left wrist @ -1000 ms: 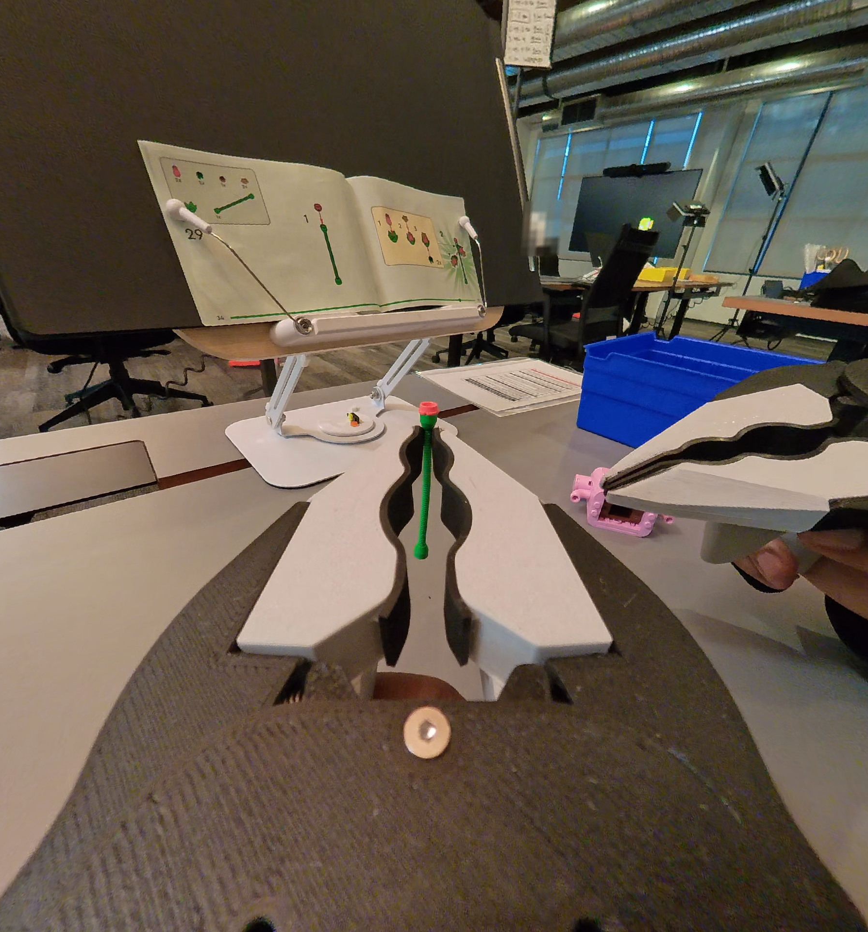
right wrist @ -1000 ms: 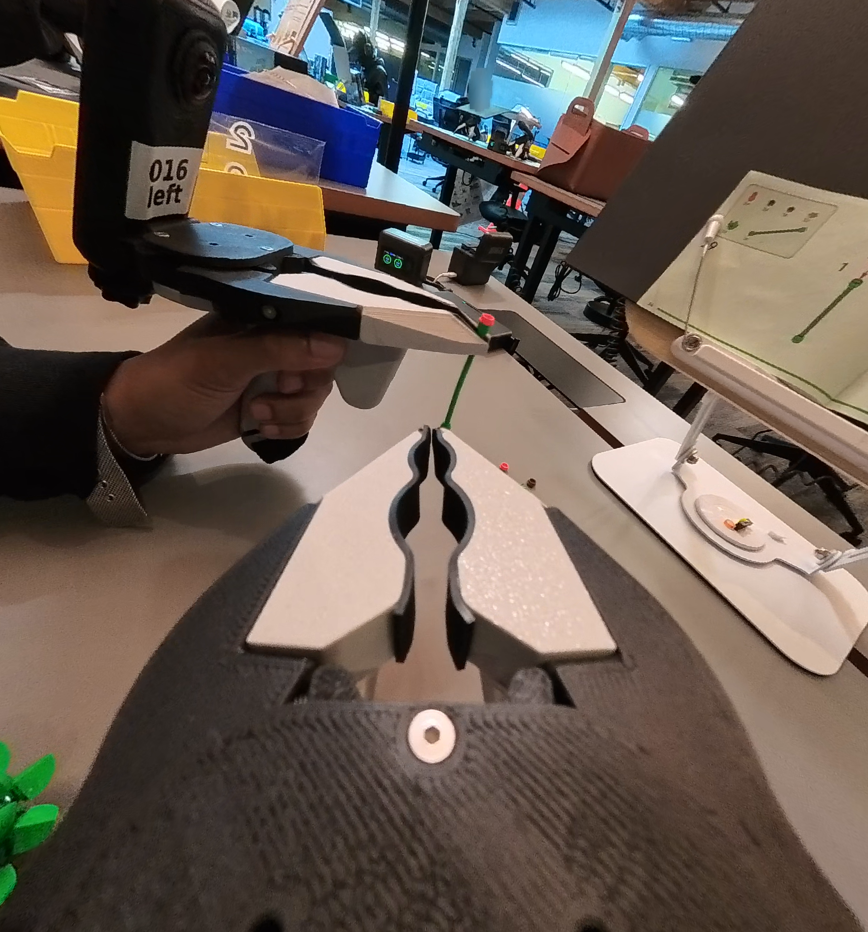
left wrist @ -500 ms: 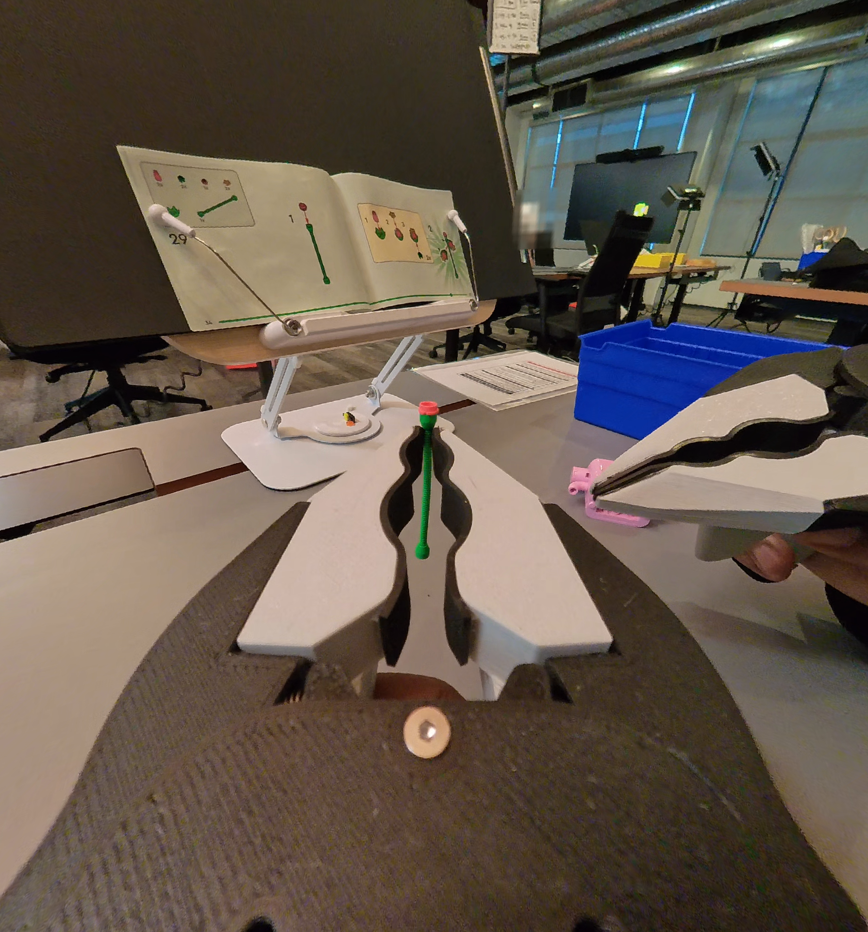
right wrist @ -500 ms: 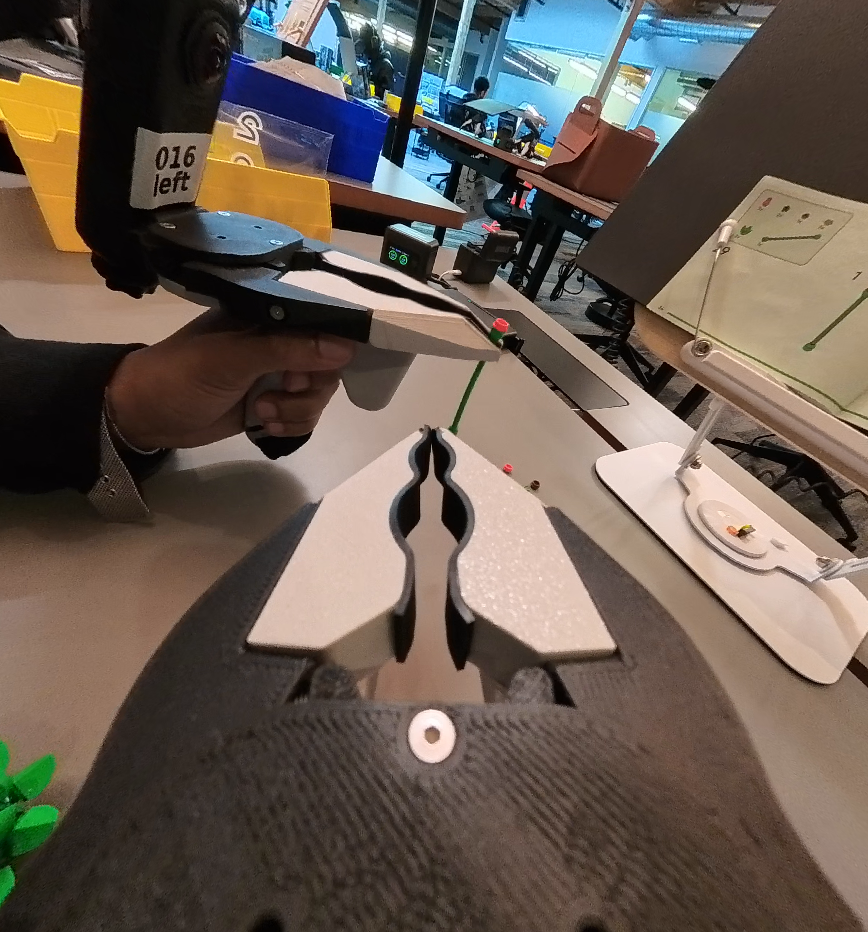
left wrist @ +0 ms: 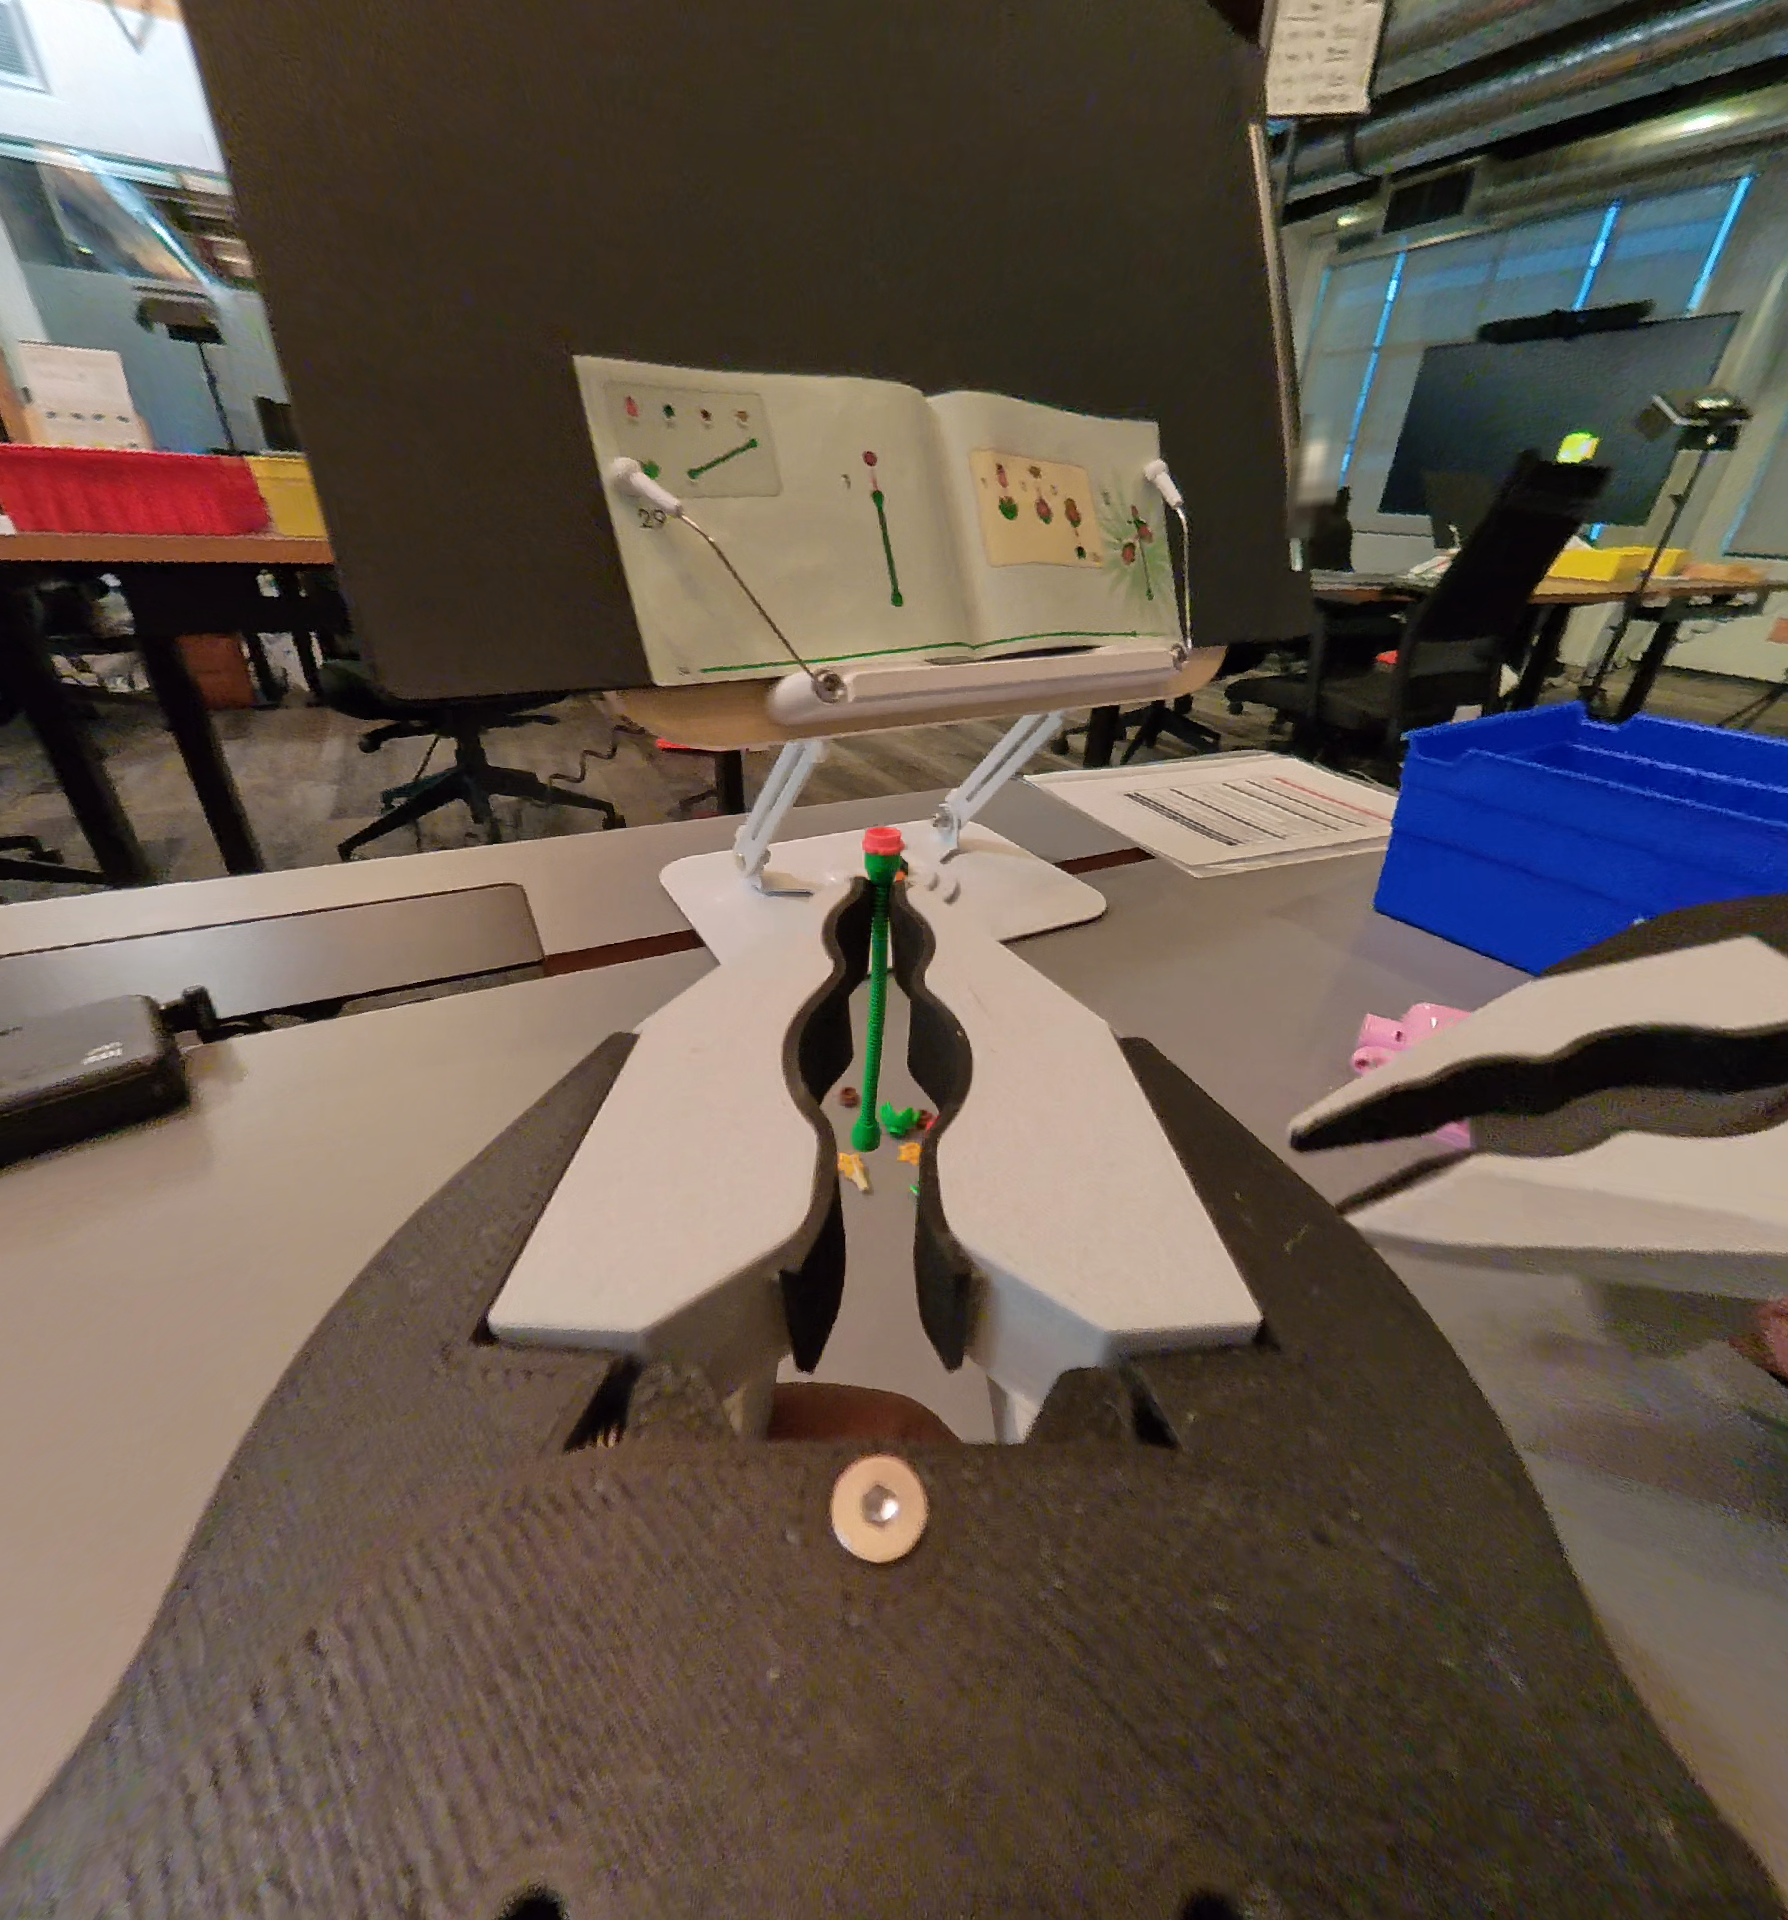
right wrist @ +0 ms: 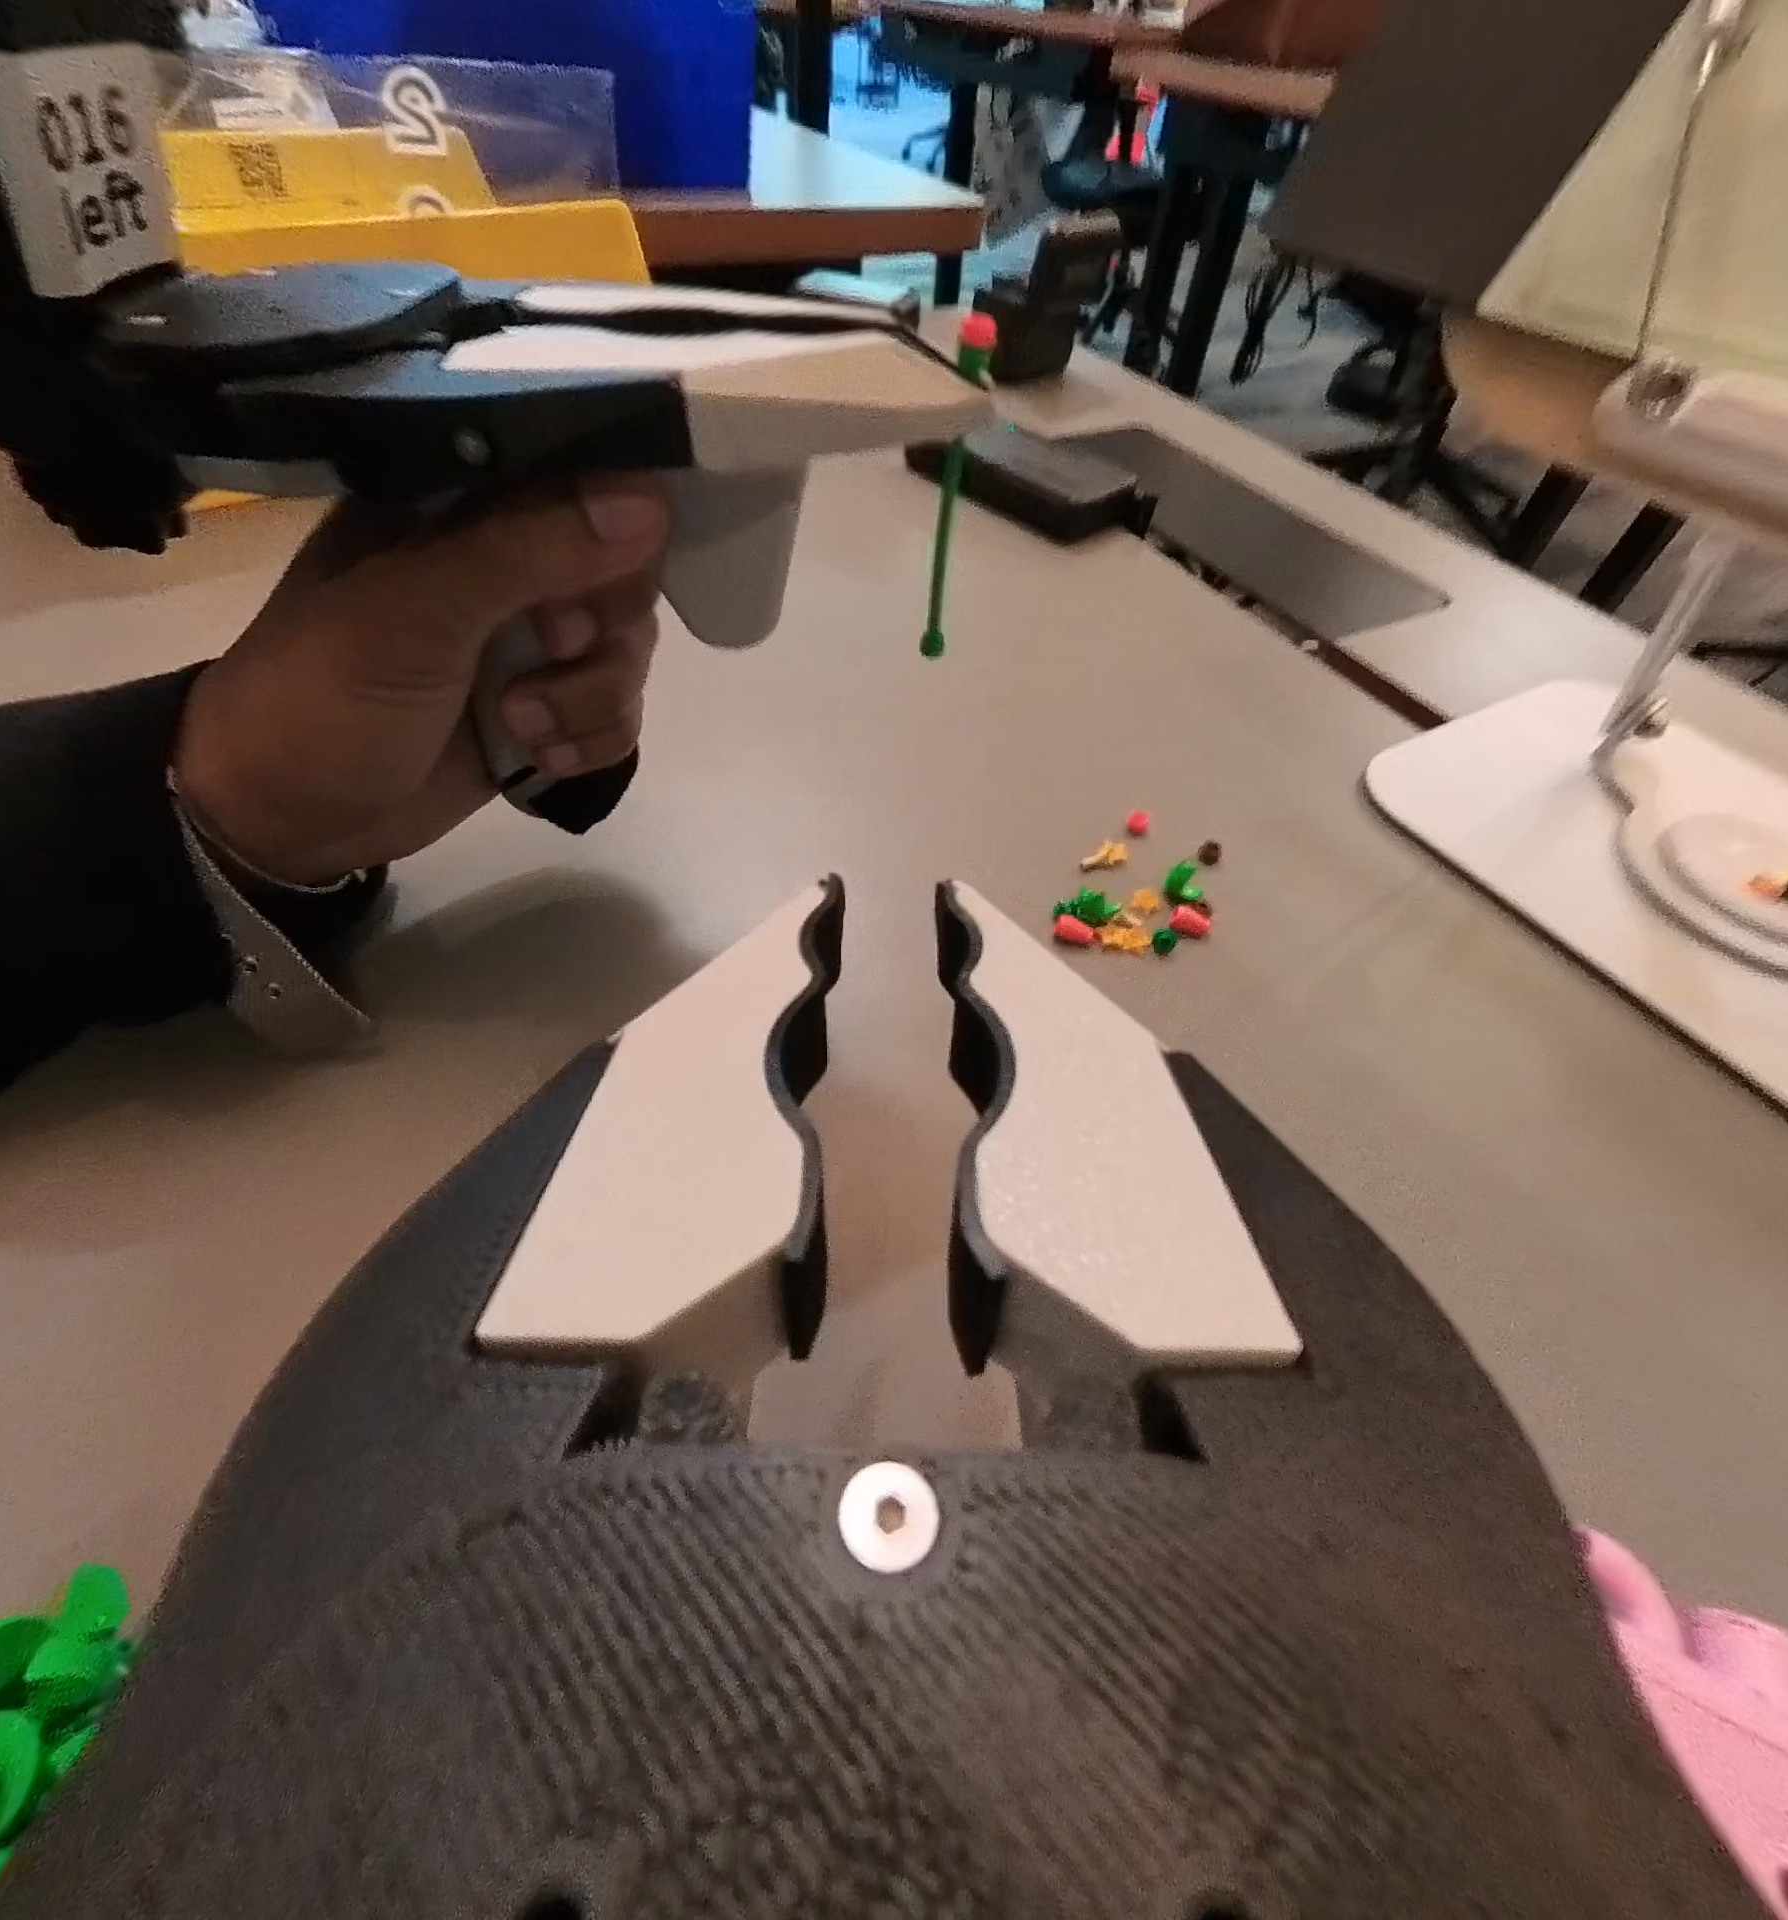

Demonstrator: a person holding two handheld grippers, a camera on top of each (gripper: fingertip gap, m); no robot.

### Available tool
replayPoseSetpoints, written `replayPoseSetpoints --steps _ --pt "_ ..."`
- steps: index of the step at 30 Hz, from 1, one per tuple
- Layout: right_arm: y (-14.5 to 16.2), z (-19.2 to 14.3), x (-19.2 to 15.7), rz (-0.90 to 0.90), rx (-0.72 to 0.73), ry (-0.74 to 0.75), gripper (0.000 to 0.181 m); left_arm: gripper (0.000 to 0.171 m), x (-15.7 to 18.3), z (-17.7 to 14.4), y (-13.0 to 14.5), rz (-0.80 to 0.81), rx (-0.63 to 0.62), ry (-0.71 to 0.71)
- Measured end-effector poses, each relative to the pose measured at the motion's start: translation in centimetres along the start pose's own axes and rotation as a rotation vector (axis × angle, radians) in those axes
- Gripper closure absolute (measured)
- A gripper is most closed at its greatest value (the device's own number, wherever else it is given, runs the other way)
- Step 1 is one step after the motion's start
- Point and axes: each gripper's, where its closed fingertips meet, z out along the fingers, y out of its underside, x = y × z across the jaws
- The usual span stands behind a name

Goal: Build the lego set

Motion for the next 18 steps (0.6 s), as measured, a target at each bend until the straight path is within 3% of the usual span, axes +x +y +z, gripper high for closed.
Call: replayPoseSetpoints --steps 13,18 --pt "1.2 4.5 3.7 0.093 -0.04 0.076 0.167 0.171 0.0 0.2 0.3 -0.06 -0.002 0.017" --pt "2.2 7.3 5.5 0.104 -0.143 0.081 0.171 0.171 0.2 0.5 0.8 -0.045 -0.019 0.022"
